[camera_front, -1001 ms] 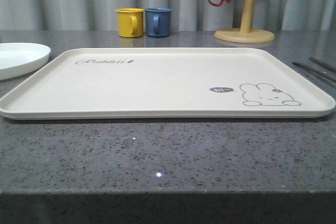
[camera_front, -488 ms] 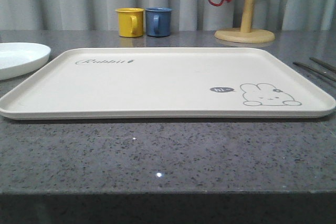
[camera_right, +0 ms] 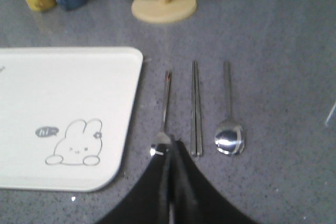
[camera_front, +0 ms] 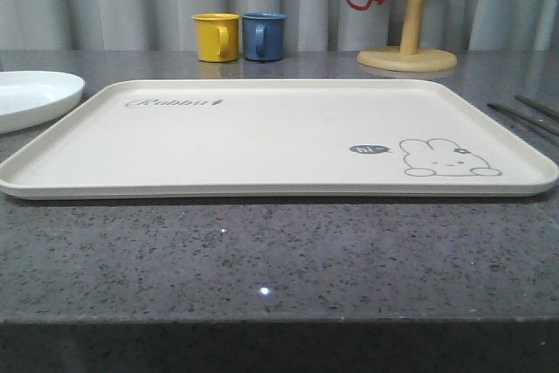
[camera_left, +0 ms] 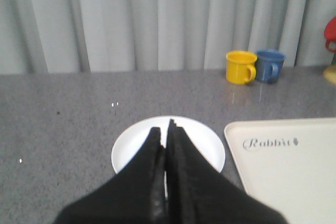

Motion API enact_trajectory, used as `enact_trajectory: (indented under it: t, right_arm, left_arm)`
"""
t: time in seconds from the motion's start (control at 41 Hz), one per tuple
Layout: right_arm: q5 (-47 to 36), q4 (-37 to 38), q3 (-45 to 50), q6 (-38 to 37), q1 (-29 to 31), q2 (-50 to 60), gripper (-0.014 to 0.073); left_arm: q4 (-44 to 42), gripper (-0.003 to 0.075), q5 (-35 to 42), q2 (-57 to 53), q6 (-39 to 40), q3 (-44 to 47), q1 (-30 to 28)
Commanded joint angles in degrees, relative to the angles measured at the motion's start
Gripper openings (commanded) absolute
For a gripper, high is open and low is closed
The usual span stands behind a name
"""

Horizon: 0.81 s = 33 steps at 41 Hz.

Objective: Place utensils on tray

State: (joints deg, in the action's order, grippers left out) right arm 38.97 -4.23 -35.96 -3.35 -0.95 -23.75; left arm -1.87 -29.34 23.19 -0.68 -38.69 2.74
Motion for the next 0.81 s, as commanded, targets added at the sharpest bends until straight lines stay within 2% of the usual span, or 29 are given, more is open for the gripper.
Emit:
enact_trajectory:
  t: [0.0, 0.415, 0.488, 0.659, 0.708, 0.781]
  right_arm:
    - [-2.28, 0.18, -1.97, 0.38, -0.14, -3.82, -0.0068]
    - [-2.17, 0.36, -1.97, 0.56, -0.14, -8.13, -0.0047]
    - [-2.17, 0.54, -1.97, 1.10, -0.14, -8.13, 0.0023]
    - [-2.15, 0.54, -1.97, 1.25, -0.14, -8.13, 0.0330]
    - [-2.33, 0.41, -1.97, 1.25, -0.14, -8.13, 0.0386]
    - [-2.33, 0.41, -1.97, 1.25, -0.14, -8.13, 0.0409]
  left_arm:
    - [0.04, -0.0018, 2.77, 3.23, 0.00, -1.97, 0.45]
    - [0.04, -0.0018, 3.76, 9.82, 0.00, -1.97, 0.45]
    - [0.04, -0.0018, 4.11, 10.35, 0.00, -1.97, 0.45]
    - [0.01, 0.0000, 4.20, 11.40, 0.00, -1.97, 0.45]
    - [-0.69, 0.0041, 4.23, 11.94, 0.00, -1.97, 0.45]
    - [-2.03, 0.0141, 4.10, 12.82, 0.00, -1.97, 0.45]
